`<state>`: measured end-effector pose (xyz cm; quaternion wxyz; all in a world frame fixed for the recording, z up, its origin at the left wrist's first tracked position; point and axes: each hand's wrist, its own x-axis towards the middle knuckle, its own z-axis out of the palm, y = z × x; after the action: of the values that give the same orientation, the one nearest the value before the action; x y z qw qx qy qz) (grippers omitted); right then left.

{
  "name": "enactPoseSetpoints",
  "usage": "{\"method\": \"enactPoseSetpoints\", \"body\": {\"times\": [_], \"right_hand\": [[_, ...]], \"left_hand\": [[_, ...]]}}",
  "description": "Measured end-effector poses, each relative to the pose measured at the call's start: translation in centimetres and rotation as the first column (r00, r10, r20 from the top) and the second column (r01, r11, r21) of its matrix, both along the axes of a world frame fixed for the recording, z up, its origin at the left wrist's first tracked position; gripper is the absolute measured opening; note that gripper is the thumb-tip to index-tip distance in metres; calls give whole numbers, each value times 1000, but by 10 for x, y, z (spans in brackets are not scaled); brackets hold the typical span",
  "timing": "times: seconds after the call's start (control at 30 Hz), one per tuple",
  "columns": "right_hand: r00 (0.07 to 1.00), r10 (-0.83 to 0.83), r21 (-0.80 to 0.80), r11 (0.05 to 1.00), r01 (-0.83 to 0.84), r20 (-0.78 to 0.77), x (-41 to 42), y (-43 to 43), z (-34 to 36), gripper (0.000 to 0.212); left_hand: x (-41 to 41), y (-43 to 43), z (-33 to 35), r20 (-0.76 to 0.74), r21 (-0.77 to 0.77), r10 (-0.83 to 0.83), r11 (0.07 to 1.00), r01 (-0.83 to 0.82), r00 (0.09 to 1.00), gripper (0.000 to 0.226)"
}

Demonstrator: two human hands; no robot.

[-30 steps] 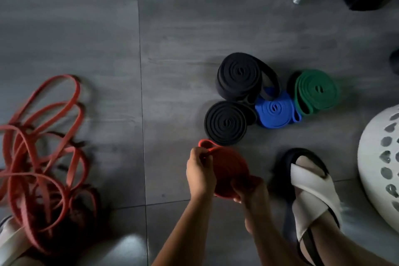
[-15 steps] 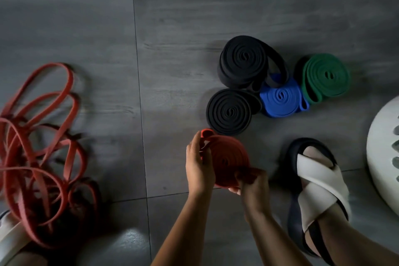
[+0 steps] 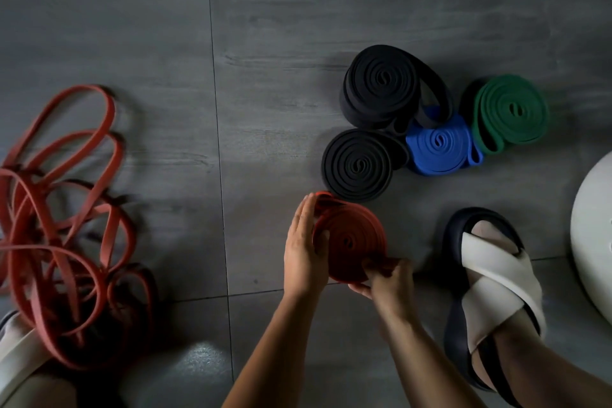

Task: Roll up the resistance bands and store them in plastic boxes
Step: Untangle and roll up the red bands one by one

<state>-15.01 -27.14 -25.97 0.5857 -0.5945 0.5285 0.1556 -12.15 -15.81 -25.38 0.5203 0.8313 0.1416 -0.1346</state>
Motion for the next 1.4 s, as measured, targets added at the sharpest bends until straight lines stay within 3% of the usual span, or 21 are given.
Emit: {"method": "enactPoseSetpoints", "body": {"times": [0.1,0.2,0.27,0.4,0.47,0.57,0.67,0.73,0.83,0.9,0.97,1.07,1.13,1.17,1.23,1.3,1.4], "right_hand": [[999,54,-53,997,-54,-3,-2,-4,-5,23],[943,323,-296,896,-331,-76,-3,-8,-5,32],[920,381,-457,804,-380,-94,0,-8,3,47],[879,452,-633,727,-266,149,13,7,25,55],[818,499,-622,747,-237,287,20,23,30,64],[724,564,-606,754,-254,398,27,53,35,60],[655,617,-547,760,-351,436,24,86,36,48],[614,665,-487,740,-464,425,18,103,37,44],[592,708,-387,706,-593,385,9,114,39,42],[570,738,-352,674,-650,361,8,117,48,23],[507,786,-350,614,-708,354,11,120,65,15],[357,835,-299,499,-813,419,19,133,111,31],[278,833,-223,421,-879,478,27,142,149,37],[208,845,-235,359,-903,492,32,145,169,32],[57,837,-342,283,-896,544,40,147,208,15],[-90,858,-531,228,-816,506,48,146,247,15],[-200,865,-623,154,-767,460,58,144,315,7]], "left_hand": [[-3,2,4,-44,-97,117,988,-121,992,66],[-4,18,7,-62,-88,337,936,-341,940,57],[-8,45,7,8,64,446,893,-445,895,52],[-24,117,13,118,484,528,709,-513,841,55],[-31,151,20,24,605,610,622,-497,792,61],[-44,184,18,-199,722,560,638,-265,804,48],[-57,195,13,-223,760,437,638,-126,871,30],[-64,200,14,-207,761,380,642,-97,901,37],[-72,204,25,-204,728,322,681,-77,924,34],[-71,202,43,-141,643,335,746,-171,932,23],[-59,193,73,-118,532,289,826,-185,950,28],[-35,175,131,-95,357,-38,932,70,995,33],[-23,169,175,-31,349,-245,906,240,969,35],[-21,169,195,19,347,-270,905,247,963,33],[-23,174,236,124,216,-210,960,180,970,26],[-28,179,275,161,57,-139,990,131,977,32],[-37,185,333,229,-155,-57,983,94,972,38]]}}
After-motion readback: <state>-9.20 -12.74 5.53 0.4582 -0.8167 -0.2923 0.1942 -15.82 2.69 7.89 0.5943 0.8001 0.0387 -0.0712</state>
